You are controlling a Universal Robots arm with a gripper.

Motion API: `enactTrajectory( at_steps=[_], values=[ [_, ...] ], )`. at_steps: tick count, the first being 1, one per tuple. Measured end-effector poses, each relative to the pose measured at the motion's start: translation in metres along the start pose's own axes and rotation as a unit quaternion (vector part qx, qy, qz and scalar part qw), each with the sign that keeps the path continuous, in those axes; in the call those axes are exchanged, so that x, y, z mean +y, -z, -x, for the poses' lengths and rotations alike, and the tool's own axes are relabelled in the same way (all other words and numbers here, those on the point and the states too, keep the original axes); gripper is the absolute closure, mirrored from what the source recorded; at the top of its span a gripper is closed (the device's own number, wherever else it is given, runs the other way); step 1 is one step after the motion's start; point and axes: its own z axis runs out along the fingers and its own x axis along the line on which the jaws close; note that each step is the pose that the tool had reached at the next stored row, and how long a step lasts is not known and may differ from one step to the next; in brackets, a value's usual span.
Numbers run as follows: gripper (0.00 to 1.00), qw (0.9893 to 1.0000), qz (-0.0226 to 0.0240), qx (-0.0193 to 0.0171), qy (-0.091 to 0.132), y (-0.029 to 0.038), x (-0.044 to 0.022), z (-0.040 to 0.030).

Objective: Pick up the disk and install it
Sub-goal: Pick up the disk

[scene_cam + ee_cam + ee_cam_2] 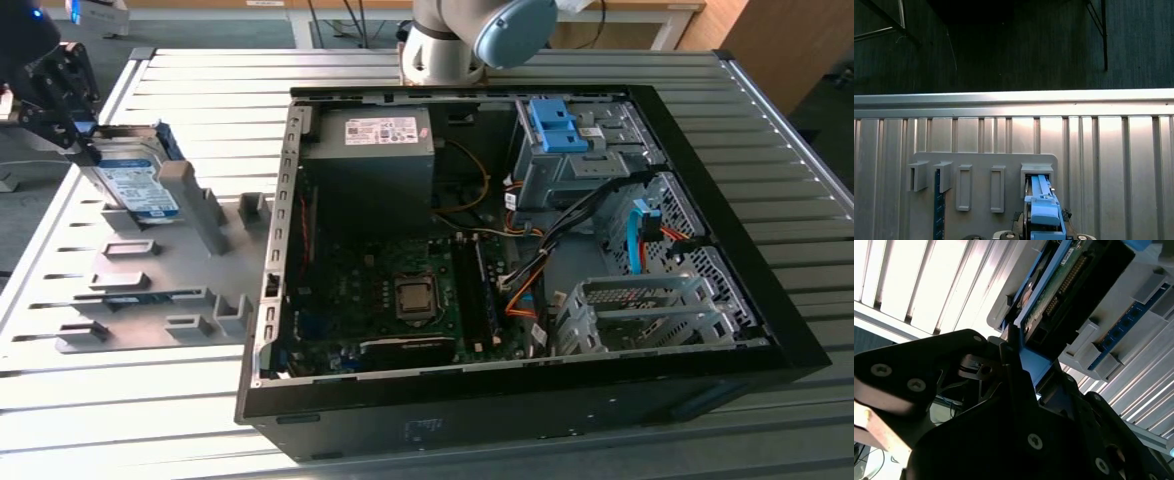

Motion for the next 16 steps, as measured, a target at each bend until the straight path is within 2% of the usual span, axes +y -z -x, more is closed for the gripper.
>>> enactTrajectory(
  at_steps=[8, 9, 16],
  values=[
    [0.62, 1.0, -0.0001, 0.0, 0.001, 0.0, 0.0, 0.0],
    [0.56, 1.0, -0.0001, 0.0, 0.001, 0.0, 0.0, 0.0],
    [0.56, 1.0, 0.0, 0.0, 0.002, 0.0, 0.0, -0.0004]
  ],
)
